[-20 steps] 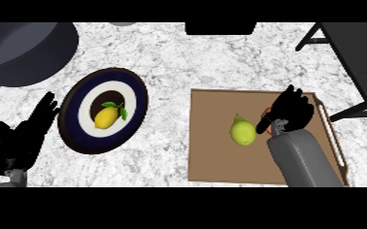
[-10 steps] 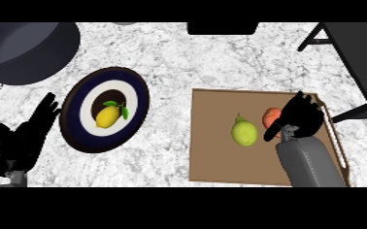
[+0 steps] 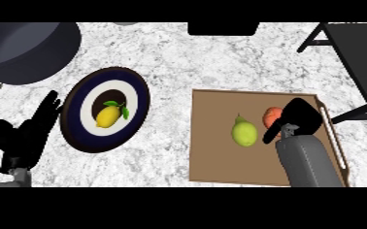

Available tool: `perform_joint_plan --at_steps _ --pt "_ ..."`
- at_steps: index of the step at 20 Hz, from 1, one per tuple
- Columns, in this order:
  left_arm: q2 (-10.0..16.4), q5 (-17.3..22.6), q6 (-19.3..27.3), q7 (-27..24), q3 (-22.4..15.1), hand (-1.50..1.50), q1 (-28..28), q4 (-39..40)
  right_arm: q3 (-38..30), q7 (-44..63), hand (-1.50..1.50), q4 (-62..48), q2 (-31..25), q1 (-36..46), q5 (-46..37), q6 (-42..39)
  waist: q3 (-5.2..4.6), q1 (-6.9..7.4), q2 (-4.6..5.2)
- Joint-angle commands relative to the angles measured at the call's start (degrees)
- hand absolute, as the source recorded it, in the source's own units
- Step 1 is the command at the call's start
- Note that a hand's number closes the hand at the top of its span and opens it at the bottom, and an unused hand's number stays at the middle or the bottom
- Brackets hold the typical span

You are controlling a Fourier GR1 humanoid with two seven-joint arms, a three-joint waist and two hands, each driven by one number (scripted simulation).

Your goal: Pick the squash from the tray and place it in the tiered shelf

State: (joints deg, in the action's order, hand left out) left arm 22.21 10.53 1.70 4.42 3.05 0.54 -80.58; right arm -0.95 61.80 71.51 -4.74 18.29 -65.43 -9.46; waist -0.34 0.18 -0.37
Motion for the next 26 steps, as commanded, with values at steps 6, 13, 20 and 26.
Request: perform_joint_plan --at_steps 6,13,20,26 --pt "-1.0 -1.2 -0.78 2.31 1.5 0.0 -0.99 -0.23 2.05 0.02 1.5 -0.27 -0.02 -4.89 -3.83 0.74 0.34 -0.21 0.35" --pt "-1.65 -1.98 -1.46 1.91 2.65 0.0 0.53 -2.0 4.36 3.18 1.5 4.78 0.14 -0.92 -10.06 -1.0 0.33 -0.04 0.31" --pt "-2.6 -2.68 -2.31 0.83 0.33 0.0 -2.15 -0.66 -14.99 7.62 1.5 -14.89 -4.96 23.78 -8.14 9.45 0.43 3.35 1.76" --pt "-2.79 -3.18 -2.68 1.18 -0.14 0.0 -0.68 -1.34 -17.58 9.41 1.5 -24.21 -8.38 35.66 -13.22 12.61 0.36 3.15 1.23"
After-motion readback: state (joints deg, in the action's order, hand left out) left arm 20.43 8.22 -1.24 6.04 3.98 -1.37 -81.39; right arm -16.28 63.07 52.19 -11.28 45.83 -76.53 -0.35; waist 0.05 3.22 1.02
